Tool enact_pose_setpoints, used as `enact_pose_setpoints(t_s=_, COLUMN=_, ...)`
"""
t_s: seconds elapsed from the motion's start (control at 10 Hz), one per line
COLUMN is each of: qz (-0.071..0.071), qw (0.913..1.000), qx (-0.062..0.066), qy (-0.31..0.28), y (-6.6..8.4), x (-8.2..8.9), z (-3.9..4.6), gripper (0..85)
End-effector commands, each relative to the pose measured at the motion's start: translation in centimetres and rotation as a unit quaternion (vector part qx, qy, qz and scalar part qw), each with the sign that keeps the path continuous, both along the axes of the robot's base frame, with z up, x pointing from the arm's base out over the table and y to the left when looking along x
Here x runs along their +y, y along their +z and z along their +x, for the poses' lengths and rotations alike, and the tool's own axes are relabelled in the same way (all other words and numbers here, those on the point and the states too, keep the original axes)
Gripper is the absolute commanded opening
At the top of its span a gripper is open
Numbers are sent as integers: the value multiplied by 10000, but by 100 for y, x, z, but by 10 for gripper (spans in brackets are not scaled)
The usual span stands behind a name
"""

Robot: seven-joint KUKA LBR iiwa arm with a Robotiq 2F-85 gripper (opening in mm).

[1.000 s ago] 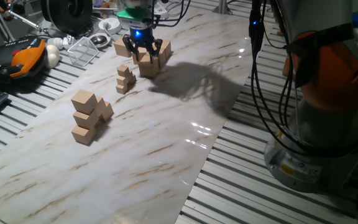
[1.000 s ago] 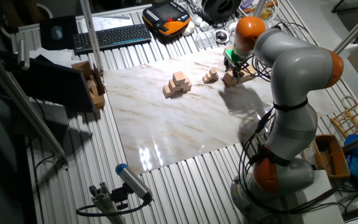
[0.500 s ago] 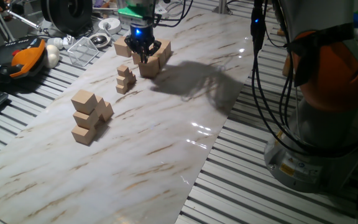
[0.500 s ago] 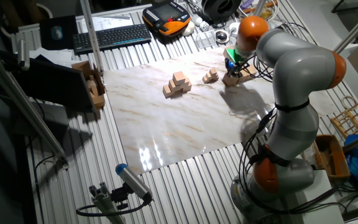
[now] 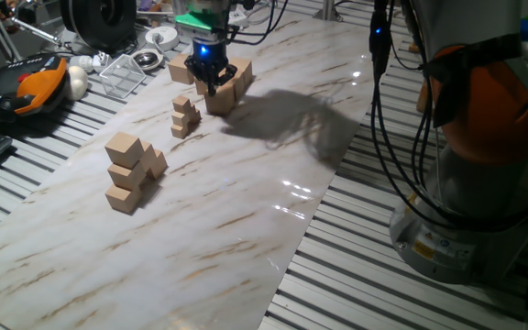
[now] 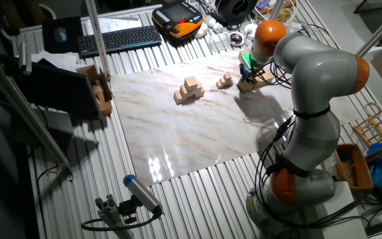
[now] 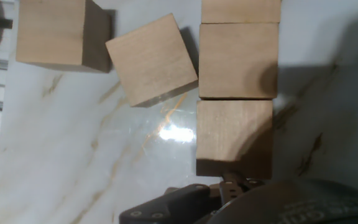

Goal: Stack the blocks into a pyramid shape

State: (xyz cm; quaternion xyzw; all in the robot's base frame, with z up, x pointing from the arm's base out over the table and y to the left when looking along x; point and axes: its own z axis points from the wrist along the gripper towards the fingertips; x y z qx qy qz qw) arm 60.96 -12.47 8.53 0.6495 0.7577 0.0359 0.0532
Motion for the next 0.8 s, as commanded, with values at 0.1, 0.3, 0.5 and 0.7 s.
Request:
enact_pose_setpoints(t_s=0.1, qz=-28, qw=10000, qx=7, qy=29, y=11, x=-7, z=4, gripper=0)
enact_pose_setpoints(t_s=0.3, qz=-33, qw=10000, qx=23, qy=75, y=21, x=-12, z=7, gripper=0)
enact_pose_setpoints(t_s=0.5, qz=-130, qw=9996, qx=20, qy=234, y=21, x=-12, z=7, gripper=0)
enact_pose_setpoints(t_s=0.7, qz=-209, qw=9978, qx=154, qy=612, y=21, x=-12, z=7, gripper=0)
